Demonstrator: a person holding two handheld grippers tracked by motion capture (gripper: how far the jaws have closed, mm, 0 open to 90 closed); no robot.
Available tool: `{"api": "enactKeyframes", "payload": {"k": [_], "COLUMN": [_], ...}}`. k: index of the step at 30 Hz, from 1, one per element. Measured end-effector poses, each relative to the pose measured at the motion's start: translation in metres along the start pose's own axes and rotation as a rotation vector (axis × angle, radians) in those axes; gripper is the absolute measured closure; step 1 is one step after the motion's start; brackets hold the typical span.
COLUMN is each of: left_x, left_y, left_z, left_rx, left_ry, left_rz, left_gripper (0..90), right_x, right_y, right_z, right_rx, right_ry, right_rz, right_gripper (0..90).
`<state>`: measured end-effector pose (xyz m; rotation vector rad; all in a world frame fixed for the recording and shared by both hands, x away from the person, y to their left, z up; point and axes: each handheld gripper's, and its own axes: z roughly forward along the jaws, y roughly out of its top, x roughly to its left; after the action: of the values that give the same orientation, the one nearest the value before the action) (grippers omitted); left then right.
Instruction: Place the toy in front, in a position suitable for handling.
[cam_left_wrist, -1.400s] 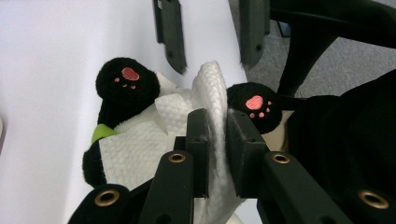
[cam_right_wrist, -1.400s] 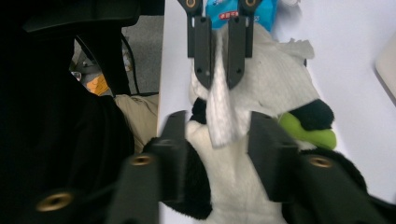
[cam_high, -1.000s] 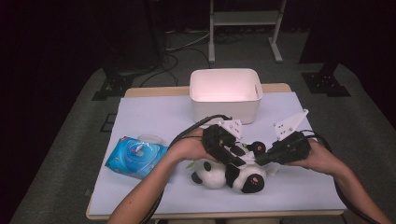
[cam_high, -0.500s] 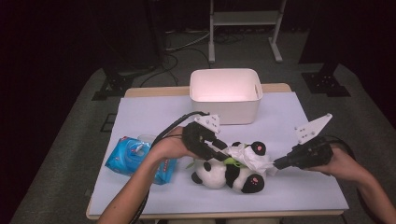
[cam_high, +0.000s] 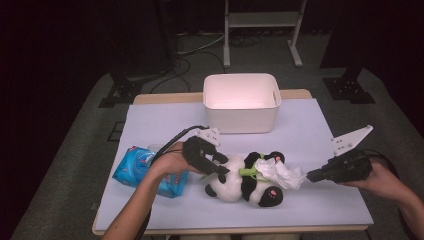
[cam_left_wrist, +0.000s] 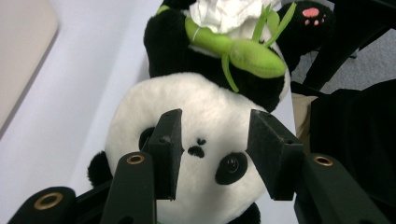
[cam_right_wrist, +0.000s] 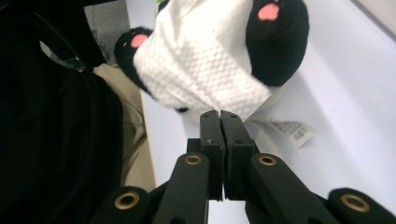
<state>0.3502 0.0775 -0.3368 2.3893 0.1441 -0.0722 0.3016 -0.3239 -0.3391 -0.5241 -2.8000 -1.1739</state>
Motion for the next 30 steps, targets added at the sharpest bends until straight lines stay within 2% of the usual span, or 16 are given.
{"api": "enactKeyframes", "payload": {"k": [5,11,18,19,21,23,24,28,30], "left_x": [-0.001,0.000,0.001,0.001,0.001,0.001,0.001,0.002,0.003], "left_y": [-0.003,-0.008,-0.016,-0.016,-0.018,-0.019,-0.019,-0.020,-0.020], "left_z": [0.003,0.003,0.004,0.004,0.005,0.006,0.007,0.009,0.010], "left_rx": [0.011,0.022,0.019,0.017,0.017,0.019,0.019,0.023,0.031], "left_ry": [0.005,0.022,0.028,0.028,0.029,0.032,0.033,0.035,0.036], "left_rz": [0.004,0.006,-0.002,-0.003,-0.005,-0.004,-0.004,-0.009,0.002], "left_gripper": [53.4,51.3,47.5,47.4,46.3,45.5,44.9,42.3,39.6], "right_x": [0.001,0.002,0.008,0.009,0.011,0.012,0.013,0.016,0.016], "right_y": [0.022,0.048,0.070,0.073,0.078,0.081,0.083,0.085,0.084], "right_z": [0.014,0.042,0.069,0.072,0.077,0.082,0.084,0.091,0.093], "right_rx": [0.012,0.046,0.063,0.064,0.076,0.084,0.091,0.113,0.114], "right_ry": [0.006,0.026,0.030,0.023,0.023,0.025,0.017,0.002,-0.003], "right_rz": [-0.043,-0.097,-0.145,-0.149,-0.162,-0.175,-0.190,-0.208,-0.213], "right_gripper": [86.7,86.2,76.0,75.7,68.4,66.9,62.7,59.6,59.6]}}
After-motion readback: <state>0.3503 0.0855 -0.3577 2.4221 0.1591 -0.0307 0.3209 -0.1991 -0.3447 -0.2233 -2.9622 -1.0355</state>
